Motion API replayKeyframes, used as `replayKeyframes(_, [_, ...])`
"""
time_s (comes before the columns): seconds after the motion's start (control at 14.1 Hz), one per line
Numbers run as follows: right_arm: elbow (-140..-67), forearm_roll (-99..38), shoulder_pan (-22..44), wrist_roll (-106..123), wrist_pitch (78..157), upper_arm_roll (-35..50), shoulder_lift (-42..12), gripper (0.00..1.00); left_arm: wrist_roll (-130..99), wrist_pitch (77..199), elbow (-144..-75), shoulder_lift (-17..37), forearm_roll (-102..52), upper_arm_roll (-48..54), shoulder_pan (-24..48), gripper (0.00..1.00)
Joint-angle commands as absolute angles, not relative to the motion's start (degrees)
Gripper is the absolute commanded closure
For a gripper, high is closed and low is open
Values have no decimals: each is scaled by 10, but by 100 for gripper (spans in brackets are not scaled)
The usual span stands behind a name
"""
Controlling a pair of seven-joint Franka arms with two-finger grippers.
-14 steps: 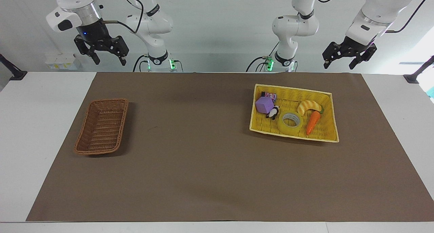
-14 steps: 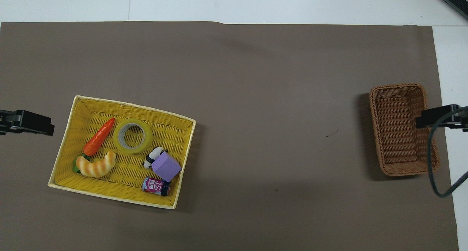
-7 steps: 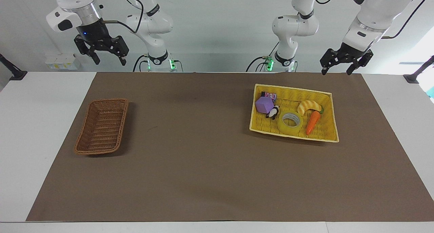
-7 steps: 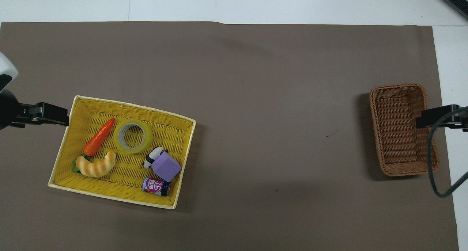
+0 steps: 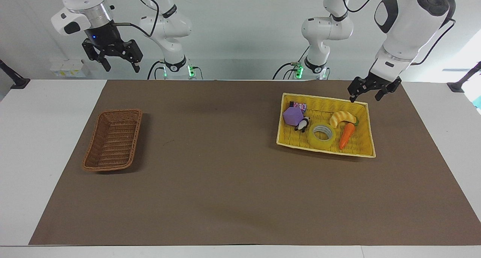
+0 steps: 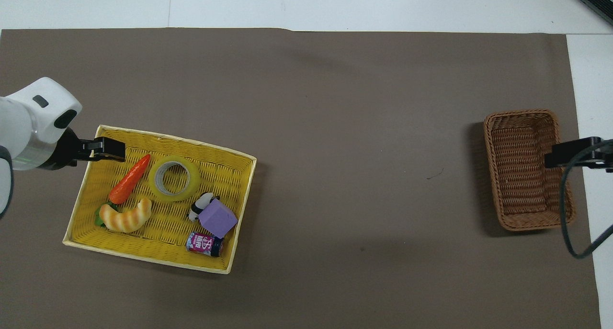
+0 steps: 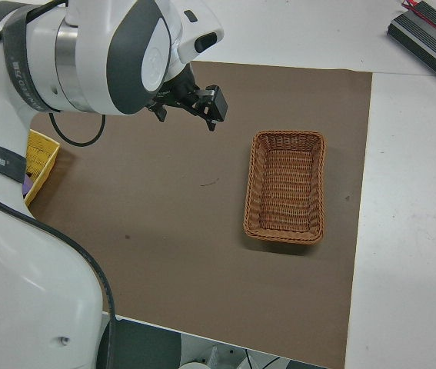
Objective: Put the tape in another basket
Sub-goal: 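Reach the left gripper down to the yellow tape roll in the yellow basket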
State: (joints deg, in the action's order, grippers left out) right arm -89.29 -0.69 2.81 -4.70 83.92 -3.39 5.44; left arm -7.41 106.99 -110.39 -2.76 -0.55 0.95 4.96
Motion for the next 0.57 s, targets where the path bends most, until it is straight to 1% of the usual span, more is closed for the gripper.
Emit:
replayKeyframes(0.0, [-898,-16,22,-28,838,-33,62,0,-81,1111,-1140,-16,-13,7,55,12])
replayKeyframes(0.14, [-899,-16,22,-29,838,-33,62,0,-82,1148,-1166,4,-15,7,66,16])
replayKeyframes(0.28, [-898,-17,22,-28,838,-33,62,0,-82,1192,-1193,30,-15,7,78,23])
replayKeyframes(0.5, [-898,-17,22,-29,838,-33,62,0,-79,1242,-1236,44,-15,7,91,29])
